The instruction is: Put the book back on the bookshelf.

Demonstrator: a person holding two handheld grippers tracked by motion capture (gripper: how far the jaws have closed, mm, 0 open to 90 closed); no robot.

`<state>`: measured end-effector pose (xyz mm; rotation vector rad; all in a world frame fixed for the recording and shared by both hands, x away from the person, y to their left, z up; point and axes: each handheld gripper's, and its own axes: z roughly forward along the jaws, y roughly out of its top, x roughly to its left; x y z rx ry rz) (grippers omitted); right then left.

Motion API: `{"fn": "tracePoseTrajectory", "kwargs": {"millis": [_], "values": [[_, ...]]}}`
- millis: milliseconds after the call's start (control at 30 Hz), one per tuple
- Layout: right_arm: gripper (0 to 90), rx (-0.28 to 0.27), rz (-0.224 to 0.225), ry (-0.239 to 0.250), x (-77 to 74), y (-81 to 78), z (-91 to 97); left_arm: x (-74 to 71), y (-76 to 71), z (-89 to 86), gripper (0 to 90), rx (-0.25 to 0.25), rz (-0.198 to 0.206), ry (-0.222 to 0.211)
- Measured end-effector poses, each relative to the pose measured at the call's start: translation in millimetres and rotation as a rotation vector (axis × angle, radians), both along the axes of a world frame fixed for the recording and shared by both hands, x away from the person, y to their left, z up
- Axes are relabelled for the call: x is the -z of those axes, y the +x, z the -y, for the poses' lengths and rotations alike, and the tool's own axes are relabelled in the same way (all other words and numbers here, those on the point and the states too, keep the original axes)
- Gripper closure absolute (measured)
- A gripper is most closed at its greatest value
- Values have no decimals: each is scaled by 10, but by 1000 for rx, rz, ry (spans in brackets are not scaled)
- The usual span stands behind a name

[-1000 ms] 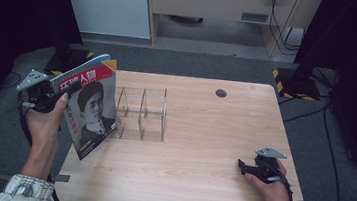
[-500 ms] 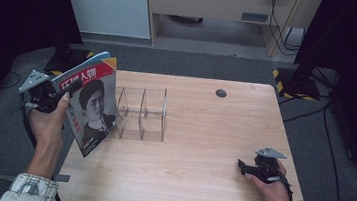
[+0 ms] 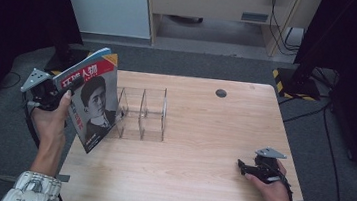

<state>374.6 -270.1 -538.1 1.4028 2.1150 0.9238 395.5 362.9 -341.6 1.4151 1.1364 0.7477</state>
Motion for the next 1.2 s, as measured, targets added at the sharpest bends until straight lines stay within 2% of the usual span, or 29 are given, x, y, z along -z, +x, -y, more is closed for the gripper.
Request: {"fn": "tracePoseTrajectory", "kwargs": {"millis": [267,667,1200], "values": [[163,-3,2,-2,1,0,1,10,14,-6,866,-7,6,-8],[163,-4,0,0,0,-1,0,16,39,34,865,-8,6,10],[164,-1,0,1,1,-2,-3,56,29,36,865,-16,24,4]]}}
